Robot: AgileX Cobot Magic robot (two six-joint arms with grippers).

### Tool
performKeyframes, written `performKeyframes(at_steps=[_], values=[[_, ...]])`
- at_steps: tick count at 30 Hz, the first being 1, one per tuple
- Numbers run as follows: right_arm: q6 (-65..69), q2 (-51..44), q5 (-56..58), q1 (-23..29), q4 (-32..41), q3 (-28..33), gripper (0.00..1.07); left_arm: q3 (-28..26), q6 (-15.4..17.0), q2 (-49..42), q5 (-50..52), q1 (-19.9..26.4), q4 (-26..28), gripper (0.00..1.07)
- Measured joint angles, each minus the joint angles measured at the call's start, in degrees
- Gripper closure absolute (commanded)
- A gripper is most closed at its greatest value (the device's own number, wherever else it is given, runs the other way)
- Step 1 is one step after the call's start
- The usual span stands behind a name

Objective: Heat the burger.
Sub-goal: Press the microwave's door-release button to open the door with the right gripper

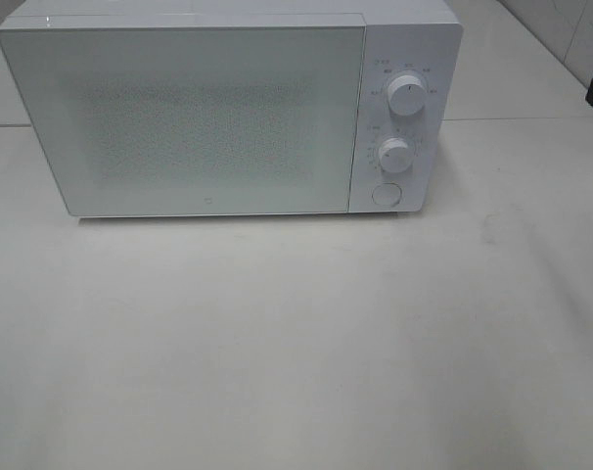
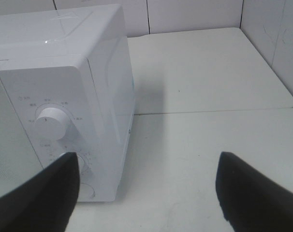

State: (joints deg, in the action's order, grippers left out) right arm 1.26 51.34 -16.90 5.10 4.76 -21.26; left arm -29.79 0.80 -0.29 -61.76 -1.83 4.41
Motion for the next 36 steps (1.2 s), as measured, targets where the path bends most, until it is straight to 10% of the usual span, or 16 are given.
performKeyframes(at_steps=[16,36], values=[[-4.5,21.0,-35.1,0.3,7.5,8.8,0.35,0.0,0.0,0.0,0.0,0.0,0.0,0.08],[-10.3,42.6,-52.0,31.0,32.9,6.5,0.35,0.0,0.0,0.0,0.0,0.0,0.0,0.08]])
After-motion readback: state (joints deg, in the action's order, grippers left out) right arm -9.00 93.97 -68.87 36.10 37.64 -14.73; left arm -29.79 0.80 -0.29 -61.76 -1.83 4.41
